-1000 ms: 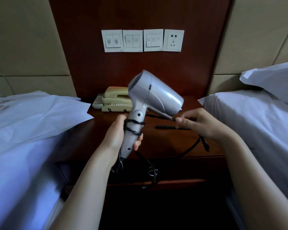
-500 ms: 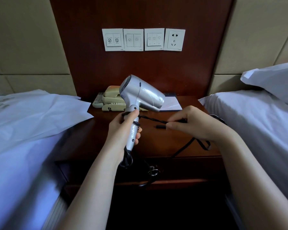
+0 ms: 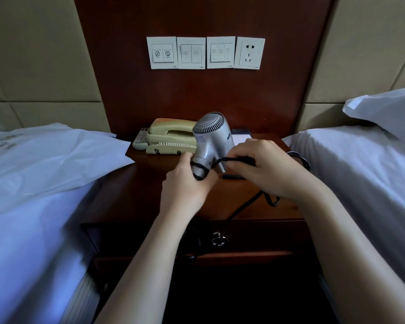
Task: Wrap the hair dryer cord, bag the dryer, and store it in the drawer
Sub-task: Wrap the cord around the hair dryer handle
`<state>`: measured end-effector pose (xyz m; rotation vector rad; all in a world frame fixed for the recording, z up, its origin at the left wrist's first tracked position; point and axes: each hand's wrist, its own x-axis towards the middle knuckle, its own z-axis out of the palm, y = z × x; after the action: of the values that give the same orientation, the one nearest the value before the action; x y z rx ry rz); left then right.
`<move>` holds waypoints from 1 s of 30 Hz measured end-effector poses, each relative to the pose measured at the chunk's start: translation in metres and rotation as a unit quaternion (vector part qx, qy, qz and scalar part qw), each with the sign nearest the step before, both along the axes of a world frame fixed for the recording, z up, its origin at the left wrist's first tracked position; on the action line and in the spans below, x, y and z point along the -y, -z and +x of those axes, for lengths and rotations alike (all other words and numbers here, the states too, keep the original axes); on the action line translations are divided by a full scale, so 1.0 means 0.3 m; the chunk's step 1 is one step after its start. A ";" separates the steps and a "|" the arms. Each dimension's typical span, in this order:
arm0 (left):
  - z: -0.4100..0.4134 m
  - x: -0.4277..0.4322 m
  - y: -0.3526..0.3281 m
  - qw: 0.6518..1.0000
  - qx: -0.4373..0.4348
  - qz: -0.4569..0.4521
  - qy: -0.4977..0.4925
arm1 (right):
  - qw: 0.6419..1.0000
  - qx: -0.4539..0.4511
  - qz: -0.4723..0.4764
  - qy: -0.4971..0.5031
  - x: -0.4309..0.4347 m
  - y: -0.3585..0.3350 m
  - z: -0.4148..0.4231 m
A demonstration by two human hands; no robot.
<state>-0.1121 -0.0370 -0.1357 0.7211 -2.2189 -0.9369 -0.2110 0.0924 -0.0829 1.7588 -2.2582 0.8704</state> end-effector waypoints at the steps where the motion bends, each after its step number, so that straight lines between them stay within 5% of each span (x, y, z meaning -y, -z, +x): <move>1: -0.002 -0.009 -0.001 1.000 0.007 -0.008 -0.004 | 1.000 -0.012 0.003 -0.003 0.005 0.002 0.003; 10: 0.009 -0.040 -0.024 0.998 0.066 0.004 0.019 | 0.996 -0.085 0.027 -0.014 0.021 -0.007 0.053; 19: 0.016 -0.024 -0.030 0.997 0.057 -0.044 -0.007 | 0.981 0.180 -0.014 -0.070 0.016 -0.004 0.051; 27: 0.033 0.025 -0.026 0.996 0.062 -0.051 -0.032 | 0.957 0.279 -0.058 -0.046 -0.015 -0.006 -0.001; 30: 0.054 0.076 -0.024 0.995 0.064 -0.039 -0.065 | 0.969 0.228 -0.086 -0.034 -0.045 -0.013 -0.041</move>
<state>-0.0959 -0.0599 -0.1285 0.8999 -2.2749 -0.7534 -0.2232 0.1059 -0.0790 1.7017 -2.2903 1.5727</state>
